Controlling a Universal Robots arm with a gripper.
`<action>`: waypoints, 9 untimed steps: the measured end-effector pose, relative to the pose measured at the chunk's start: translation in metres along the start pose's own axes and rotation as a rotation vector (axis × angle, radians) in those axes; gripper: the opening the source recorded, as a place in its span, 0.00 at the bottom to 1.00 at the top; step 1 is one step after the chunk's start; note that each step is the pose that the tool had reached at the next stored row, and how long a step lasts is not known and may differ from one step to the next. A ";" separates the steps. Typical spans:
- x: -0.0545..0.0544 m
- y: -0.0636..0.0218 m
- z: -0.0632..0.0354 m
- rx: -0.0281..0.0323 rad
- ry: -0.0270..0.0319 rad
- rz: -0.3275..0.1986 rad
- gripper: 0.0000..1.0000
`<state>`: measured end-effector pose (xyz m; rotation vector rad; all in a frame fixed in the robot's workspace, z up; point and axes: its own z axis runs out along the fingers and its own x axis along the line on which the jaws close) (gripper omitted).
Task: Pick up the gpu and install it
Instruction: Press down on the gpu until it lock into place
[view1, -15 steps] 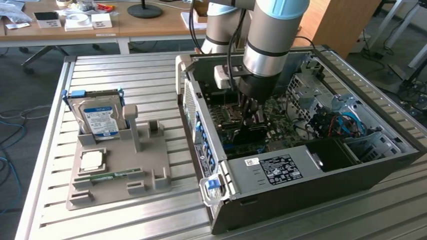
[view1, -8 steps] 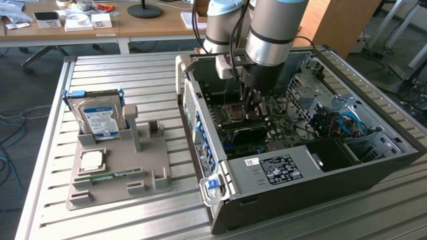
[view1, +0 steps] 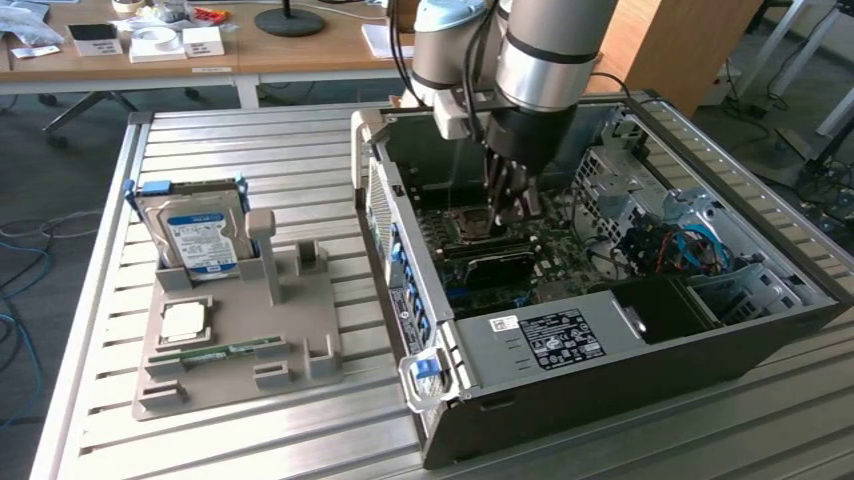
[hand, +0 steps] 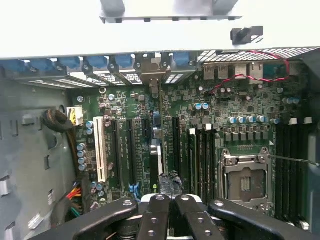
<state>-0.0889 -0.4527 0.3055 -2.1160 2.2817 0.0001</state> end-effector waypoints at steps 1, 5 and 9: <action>0.000 0.0000 -0.0015 0.0000 0.0001 0.000 0.11; 0.000 -0.0001 -0.0029 0.0001 -0.0001 0.000 0.11; 0.000 -0.0001 -0.0030 0.0000 0.0000 0.000 0.11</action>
